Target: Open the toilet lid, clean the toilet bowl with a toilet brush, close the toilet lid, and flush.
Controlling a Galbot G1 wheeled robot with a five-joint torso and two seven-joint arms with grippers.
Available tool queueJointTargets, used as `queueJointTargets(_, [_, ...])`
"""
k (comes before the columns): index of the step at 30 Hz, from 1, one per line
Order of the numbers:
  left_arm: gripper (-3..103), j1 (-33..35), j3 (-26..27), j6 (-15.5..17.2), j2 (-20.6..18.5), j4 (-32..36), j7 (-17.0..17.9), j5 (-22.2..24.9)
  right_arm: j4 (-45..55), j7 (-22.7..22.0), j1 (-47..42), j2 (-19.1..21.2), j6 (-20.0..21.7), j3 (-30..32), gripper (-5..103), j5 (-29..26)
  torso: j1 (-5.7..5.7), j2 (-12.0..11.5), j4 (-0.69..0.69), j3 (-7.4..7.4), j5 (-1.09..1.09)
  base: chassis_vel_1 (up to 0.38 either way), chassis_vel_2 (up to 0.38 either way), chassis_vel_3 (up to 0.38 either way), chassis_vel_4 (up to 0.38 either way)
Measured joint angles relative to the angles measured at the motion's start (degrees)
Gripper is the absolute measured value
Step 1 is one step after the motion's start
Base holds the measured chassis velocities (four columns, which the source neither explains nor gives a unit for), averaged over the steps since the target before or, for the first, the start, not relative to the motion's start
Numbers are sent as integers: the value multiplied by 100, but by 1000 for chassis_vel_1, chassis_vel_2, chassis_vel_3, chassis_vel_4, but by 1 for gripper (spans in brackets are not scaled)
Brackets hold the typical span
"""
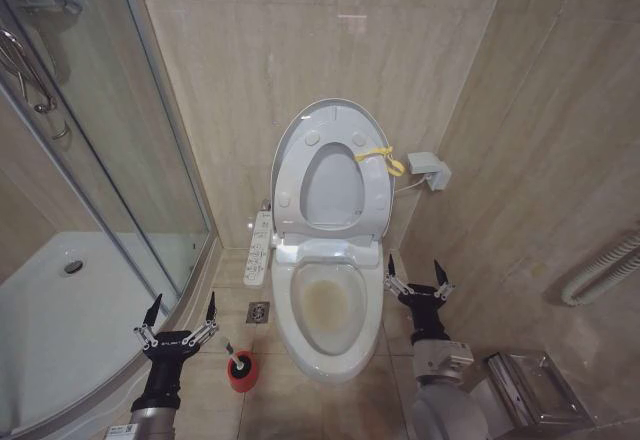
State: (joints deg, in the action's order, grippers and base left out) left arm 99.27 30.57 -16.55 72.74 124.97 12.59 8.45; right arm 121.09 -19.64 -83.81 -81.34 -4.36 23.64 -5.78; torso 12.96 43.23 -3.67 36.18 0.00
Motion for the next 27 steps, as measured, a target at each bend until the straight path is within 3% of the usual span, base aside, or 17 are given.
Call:
queueJointTargets(11, [100,0,0,0,0,0,0,0,0,26,-62,-17,-23,30,100,9,0,0,1,0,0,0,0,0,0])
queueJointTargets(12, [100,0,0,0,0,0,0,0,-3,97,-180,-53,-90,91,100,37,0,0,4,0,0,0,0,0,0])
queueJointTargets(20, [100,0,0,0,0,0,1,0,-157,941,-1460,-518,-854,747,100,325,-2,0,-6,0,-2,0,0,0,0])
queueJointTargets(22, [100,0,-1,0,0,0,0,0,-209,1151,-1361,-658,-1053,725,100,291,-2,0,-2,0,1,0,0,0,0])
queueJointTargets(27, [100,0,0,0,0,0,0,0,-218,1220,-957,-793,-1084,703,100,251,-1,0,2,0,0,0,0,0,0])
